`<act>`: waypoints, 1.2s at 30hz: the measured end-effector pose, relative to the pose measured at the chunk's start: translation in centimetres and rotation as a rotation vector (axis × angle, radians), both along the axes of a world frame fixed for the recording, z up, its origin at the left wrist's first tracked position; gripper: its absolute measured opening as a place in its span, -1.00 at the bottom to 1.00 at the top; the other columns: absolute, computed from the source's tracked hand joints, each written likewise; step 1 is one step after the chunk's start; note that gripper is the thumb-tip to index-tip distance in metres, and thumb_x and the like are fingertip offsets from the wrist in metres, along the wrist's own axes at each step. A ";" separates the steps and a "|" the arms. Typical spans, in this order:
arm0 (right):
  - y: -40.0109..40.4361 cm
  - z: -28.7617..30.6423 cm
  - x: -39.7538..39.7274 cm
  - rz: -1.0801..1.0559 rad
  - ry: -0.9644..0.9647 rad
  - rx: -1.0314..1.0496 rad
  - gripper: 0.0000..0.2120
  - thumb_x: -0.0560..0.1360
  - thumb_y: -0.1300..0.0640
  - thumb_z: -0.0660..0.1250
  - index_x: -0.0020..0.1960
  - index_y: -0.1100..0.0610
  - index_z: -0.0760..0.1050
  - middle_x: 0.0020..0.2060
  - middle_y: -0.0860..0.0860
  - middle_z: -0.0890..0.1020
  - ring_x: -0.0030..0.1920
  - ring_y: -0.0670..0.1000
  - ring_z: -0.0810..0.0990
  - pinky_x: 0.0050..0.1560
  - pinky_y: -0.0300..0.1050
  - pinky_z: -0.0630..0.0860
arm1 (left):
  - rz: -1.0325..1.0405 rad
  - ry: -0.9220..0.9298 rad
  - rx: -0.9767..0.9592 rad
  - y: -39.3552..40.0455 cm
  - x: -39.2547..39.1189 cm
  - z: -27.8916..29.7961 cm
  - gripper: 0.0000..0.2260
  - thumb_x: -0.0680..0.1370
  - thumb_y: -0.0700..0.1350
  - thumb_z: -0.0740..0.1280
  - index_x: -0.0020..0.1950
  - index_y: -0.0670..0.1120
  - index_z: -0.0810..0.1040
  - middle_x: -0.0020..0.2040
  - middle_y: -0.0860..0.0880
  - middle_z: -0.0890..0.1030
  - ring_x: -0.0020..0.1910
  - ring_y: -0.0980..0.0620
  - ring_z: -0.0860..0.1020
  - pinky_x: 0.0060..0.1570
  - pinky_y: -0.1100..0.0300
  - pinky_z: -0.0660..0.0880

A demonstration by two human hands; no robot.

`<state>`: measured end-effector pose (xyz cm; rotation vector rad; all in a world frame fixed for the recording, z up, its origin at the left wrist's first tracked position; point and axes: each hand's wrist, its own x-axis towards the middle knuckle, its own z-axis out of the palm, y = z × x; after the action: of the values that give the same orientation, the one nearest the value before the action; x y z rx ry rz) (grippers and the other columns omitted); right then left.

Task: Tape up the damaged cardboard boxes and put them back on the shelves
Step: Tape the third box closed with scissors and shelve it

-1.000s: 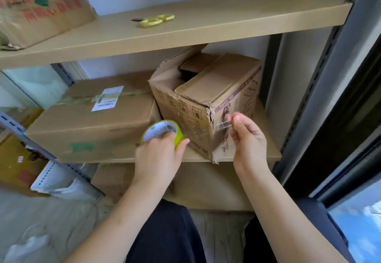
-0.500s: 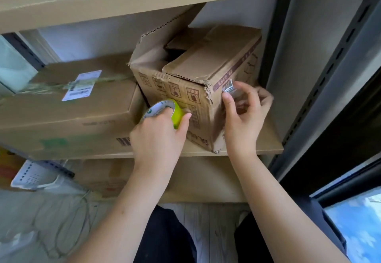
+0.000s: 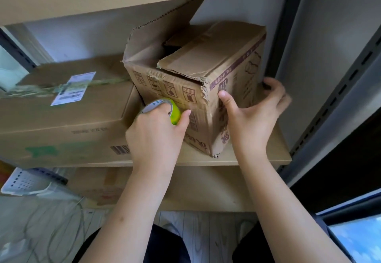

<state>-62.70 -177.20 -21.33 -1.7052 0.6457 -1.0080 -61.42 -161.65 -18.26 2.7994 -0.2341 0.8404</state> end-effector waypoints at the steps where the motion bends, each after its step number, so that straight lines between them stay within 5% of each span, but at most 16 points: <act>1: 0.2 0.1 -0.3 -0.032 -0.039 -0.071 -0.43 0.31 -0.10 0.58 0.17 0.04 0.39 0.12 -0.02 0.42 -0.02 -0.22 0.41 -0.05 -0.59 0.31 | -0.003 0.007 -0.006 -0.1 0.1 -0.1 -0.55 0.51 0.26 0.34 -0.36 -0.03 0.36 -0.50 0.04 0.35 -0.47 -0.02 0.30 -0.50 0.29 0.01; 3: 1.2 0.3 -0.9 -0.027 -0.110 -0.244 -0.74 0.45 -0.04 0.47 -0.06 0.02 0.41 -0.15 -0.08 0.48 -0.18 -0.16 0.42 -0.16 -0.37 0.39 | -0.009 0.030 -0.018 -0.3 0.2 -0.1 -0.54 0.51 0.27 0.33 -0.36 -0.05 0.36 -0.50 0.03 0.38 -0.47 -0.05 0.34 -0.51 0.27 0.06; 5: 2.3 0.1 -1.2 0.099 -0.138 -0.345 -0.74 0.55 -0.11 0.33 -0.14 0.04 0.38 -0.25 -0.09 0.44 -0.24 -0.10 0.42 -0.25 -0.30 0.34 | -0.009 0.046 -0.018 -0.4 0.1 0.0 -0.57 0.50 0.25 0.35 -0.35 -0.04 0.39 -0.49 0.04 0.37 -0.46 -0.05 0.32 -0.50 0.27 0.04; 11: 1.9 -0.5 -0.2 0.276 0.008 -0.525 -0.57 0.48 -0.18 0.39 -0.17 0.12 0.28 -0.20 -0.07 0.33 -0.28 -0.06 0.32 -0.34 -0.22 0.30 | -0.056 0.030 0.004 0.1 0.5 -0.4 -0.62 0.50 0.25 0.36 -0.30 0.00 0.42 -0.47 0.03 0.34 -0.47 -0.03 0.29 -0.49 0.29 0.01; 17: 1.8 -1.0 -0.3 0.266 0.011 -0.659 -0.71 0.60 -0.04 0.31 -0.14 0.16 0.40 -0.18 -0.07 0.34 -0.26 -0.04 0.35 -0.38 -0.12 0.39 | -0.275 0.078 0.028 1.7 0.9 -0.7 -0.61 0.56 0.33 0.17 -0.13 0.01 0.45 -0.41 0.06 0.46 -0.46 0.01 0.44 -0.53 0.28 0.31; 20: 1.5 -1.2 -0.5 0.273 0.030 -0.633 -0.70 0.60 -0.07 0.29 -0.16 0.11 0.34 -0.19 -0.08 0.33 -0.29 -0.08 0.32 -0.40 -0.20 0.34 | -0.344 0.173 0.048 2.2 0.9 -1.0 -0.55 0.57 0.35 0.05 0.04 0.02 0.48 -0.31 0.06 0.60 -0.33 0.01 0.60 -0.39 0.13 0.55; 24: 1.6 -0.9 -0.4 0.264 0.019 -0.608 -0.63 0.58 -0.11 0.32 -0.22 0.05 0.23 -0.25 -0.09 0.31 -0.36 -0.07 0.26 -0.44 -0.21 0.26 | -0.302 0.034 0.052 1.5 0.4 -0.7 -0.64 0.58 0.19 0.27 -0.04 -0.09 0.61 -0.42 -0.06 0.54 -0.47 -0.12 0.53 -0.50 0.20 0.39; 28: 1.9 -1.2 -0.3 0.258 0.006 -0.664 -0.69 0.62 -0.04 0.25 -0.20 0.12 0.34 -0.25 -0.07 0.34 -0.33 -0.02 0.33 -0.44 -0.08 0.39 | -0.195 -0.010 -0.004 0.3 -0.1 -1.3 -0.71 0.54 0.10 0.41 -0.11 -0.13 0.65 -0.52 -0.09 0.51 -0.56 -0.13 0.48 -0.53 0.20 0.37; 36: 2.2 -1.8 -0.1 0.241 -0.040 -0.670 -0.67 0.64 0.00 0.25 -0.24 0.14 0.36 -0.27 -0.02 0.38 -0.34 -0.02 0.34 -0.44 -0.08 0.35 | 0.022 0.010 -0.178 -2.5 -0.9 -2.0 -0.76 0.53 0.03 0.43 -0.19 -0.12 0.60 -0.58 -0.14 0.46 -0.59 -0.16 0.42 -0.27 0.10 0.48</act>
<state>-62.83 -175.02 -23.12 -2.2636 0.0548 -1.1528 -62.34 -164.20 -20.28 2.6444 -0.1213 0.8094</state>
